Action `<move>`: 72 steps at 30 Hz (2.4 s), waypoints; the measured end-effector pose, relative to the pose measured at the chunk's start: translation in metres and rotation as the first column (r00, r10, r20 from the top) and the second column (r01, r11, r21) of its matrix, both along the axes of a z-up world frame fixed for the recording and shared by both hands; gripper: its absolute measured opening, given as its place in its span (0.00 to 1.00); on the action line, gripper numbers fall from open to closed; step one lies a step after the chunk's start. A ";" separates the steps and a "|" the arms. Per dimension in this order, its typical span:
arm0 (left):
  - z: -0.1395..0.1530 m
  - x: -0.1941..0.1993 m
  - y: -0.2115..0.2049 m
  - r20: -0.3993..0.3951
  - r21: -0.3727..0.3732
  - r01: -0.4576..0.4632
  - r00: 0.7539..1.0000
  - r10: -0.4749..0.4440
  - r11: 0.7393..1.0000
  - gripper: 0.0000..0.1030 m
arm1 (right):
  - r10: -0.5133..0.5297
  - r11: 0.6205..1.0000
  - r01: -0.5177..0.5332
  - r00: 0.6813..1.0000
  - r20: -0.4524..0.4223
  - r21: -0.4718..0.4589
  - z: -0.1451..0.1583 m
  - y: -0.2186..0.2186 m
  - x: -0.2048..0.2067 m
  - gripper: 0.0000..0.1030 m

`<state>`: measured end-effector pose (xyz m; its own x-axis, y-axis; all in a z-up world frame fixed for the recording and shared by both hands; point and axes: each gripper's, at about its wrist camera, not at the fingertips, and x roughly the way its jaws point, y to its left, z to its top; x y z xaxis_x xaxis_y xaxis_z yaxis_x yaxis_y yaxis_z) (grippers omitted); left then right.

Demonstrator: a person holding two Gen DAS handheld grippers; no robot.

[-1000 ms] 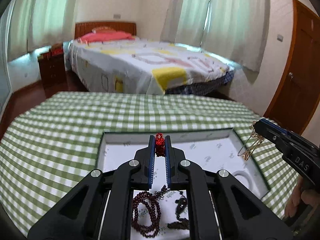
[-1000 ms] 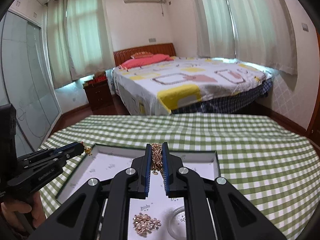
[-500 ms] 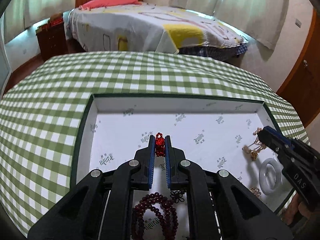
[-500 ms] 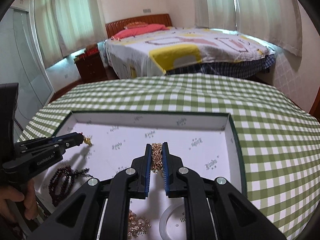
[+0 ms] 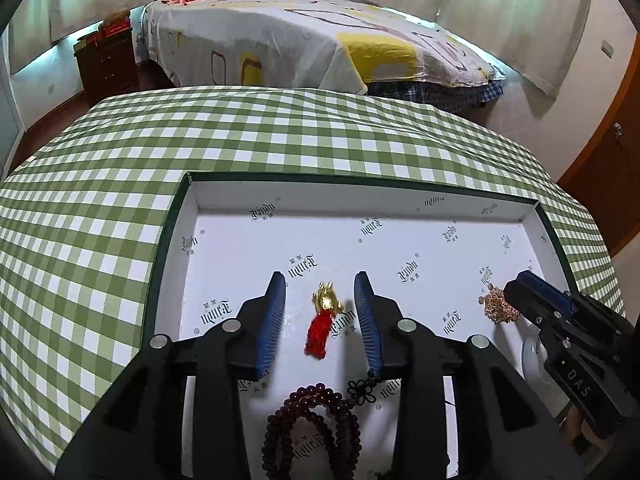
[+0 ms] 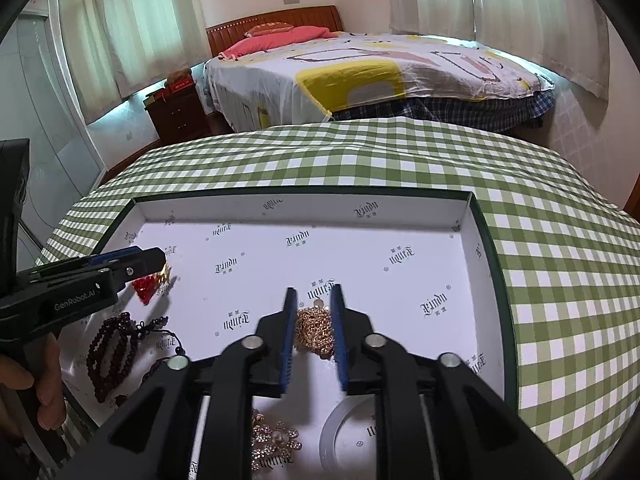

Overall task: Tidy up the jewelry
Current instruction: 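Open the left tool to drop the tassel in the tray while the right tool releases the chain, then move both open tools back from the tray toward the remaining jewelry, then grasp the white pearl strand with the left tool while the right tool grasps the pearl ring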

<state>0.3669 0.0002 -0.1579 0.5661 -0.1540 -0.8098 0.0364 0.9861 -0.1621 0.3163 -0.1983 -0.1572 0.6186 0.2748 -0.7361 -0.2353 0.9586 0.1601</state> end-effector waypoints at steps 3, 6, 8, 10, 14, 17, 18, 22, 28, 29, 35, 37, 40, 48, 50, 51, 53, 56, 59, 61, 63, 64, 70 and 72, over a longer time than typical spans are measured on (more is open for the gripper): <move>0.002 -0.003 0.002 0.010 -0.002 -0.004 1.000 0.004 1.000 0.43 | -0.001 1.000 0.001 1.000 0.012 0.000 0.002 0.000 -0.002 0.30; 0.009 -0.011 0.004 0.049 0.007 -0.007 0.999 0.007 1.000 0.49 | -0.003 1.000 0.003 1.000 0.022 0.002 0.005 -0.002 -0.004 0.31; 0.015 -0.017 0.004 0.078 0.011 -0.003 0.997 0.002 1.000 0.52 | -0.005 1.000 0.005 0.999 0.031 0.005 0.007 -0.003 -0.006 0.32; 0.024 -0.027 0.005 0.119 0.007 -0.003 0.993 0.002 1.000 0.55 | -0.007 1.000 0.007 0.999 0.044 0.009 0.012 -0.004 -0.010 0.33; 0.039 -0.048 0.005 0.182 0.026 -0.004 0.983 -0.001 1.000 0.56 | -0.012 1.000 0.011 0.997 0.076 0.017 0.023 -0.007 -0.022 0.36; 0.049 -0.065 0.006 0.222 0.037 -0.010 0.975 0.002 0.999 0.56 | -0.016 1.000 0.014 0.995 0.103 0.020 0.032 -0.011 -0.035 0.36; 0.053 -0.073 0.008 0.238 0.039 -0.014 0.971 0.004 0.999 0.56 | -0.019 1.000 0.016 0.993 0.113 0.021 0.036 -0.013 -0.040 0.36; 0.063 -0.097 0.009 0.278 0.040 -0.024 0.961 0.012 0.999 0.56 | -0.031 0.999 0.027 0.991 0.134 0.030 0.045 -0.019 -0.058 0.36; 0.069 -0.129 0.008 0.297 0.038 -0.031 0.955 0.018 0.999 0.56 | -0.039 0.999 0.036 0.987 0.154 0.024 0.051 -0.023 -0.085 0.37; 0.068 -0.134 0.008 0.297 0.038 -0.033 0.955 0.020 0.999 0.56 | -0.040 0.999 0.037 0.987 0.154 0.024 0.051 -0.024 -0.089 0.37; 0.063 -0.163 0.009 0.297 0.037 -0.047 0.954 0.034 0.998 0.56 | -0.049 0.999 0.046 0.987 0.155 0.021 0.051 -0.030 -0.114 0.37; 0.060 -0.172 0.008 0.297 0.049 -0.050 0.954 0.034 0.998 0.56 | -0.052 0.999 0.049 0.987 0.154 0.021 0.050 -0.031 -0.122 0.37; 0.058 -0.185 0.010 0.303 0.059 -0.056 0.952 0.035 0.997 0.56 | -0.055 0.998 0.053 0.987 0.152 0.017 0.047 -0.032 -0.133 0.37; 0.046 -0.209 0.012 0.293 0.060 -0.063 0.955 0.042 0.996 0.56 | -0.064 0.998 0.064 0.989 0.137 0.001 0.037 -0.038 -0.158 0.37; 0.039 -0.215 0.011 0.287 0.068 -0.062 0.957 0.040 0.996 0.56 | -0.064 0.998 0.065 0.989 0.135 -0.004 0.034 -0.039 -0.163 0.37; 0.037 -0.217 0.011 0.285 0.070 -0.062 0.958 0.040 0.996 0.56 | -0.064 0.998 0.065 0.989 0.133 -0.007 0.032 -0.040 -0.166 0.37; 0.030 -0.221 0.008 0.270 0.075 -0.057 0.962 0.034 0.996 0.56 | -0.064 0.998 0.065 0.990 0.127 -0.009 0.028 -0.041 -0.169 0.37; 0.022 -0.225 0.004 0.256 0.079 -0.047 0.966 0.026 0.996 0.56 | -0.066 0.998 0.067 0.991 0.118 -0.005 0.024 -0.044 -0.175 0.37; 0.015 -0.226 -0.003 0.238 0.082 -0.027 0.971 0.007 0.996 0.56 | -0.067 0.998 0.067 0.992 0.110 0.000 0.020 -0.046 -0.178 0.37; 0.011 -0.225 -0.009 0.225 0.083 -0.011 0.974 -0.008 0.997 0.56 | -0.069 0.998 0.069 0.992 0.109 0.004 0.019 -0.047 -0.180 0.37; 0.007 -0.224 -0.015 0.213 0.090 0.006 0.977 -0.025 0.996 0.56 | -0.071 0.998 0.070 0.992 0.108 0.008 0.018 -0.048 -0.181 0.37; 0.006 -0.224 -0.017 0.207 0.096 0.013 0.978 -0.033 0.995 0.56 | -0.072 0.997 0.071 0.992 0.107 0.010 0.018 -0.049 -0.181 0.37; -0.002 -0.217 -0.028 0.172 0.107 0.031 0.984 -0.049 0.994 0.56 | -0.086 0.996 0.085 0.991 0.099 0.013 0.014 -0.055 -0.180 0.37; -0.003 -0.214 -0.031 0.161 0.111 0.033 0.986 -0.051 0.993 0.56 | -0.093 0.996 0.092 0.991 0.094 0.012 0.012 -0.057 -0.180 0.37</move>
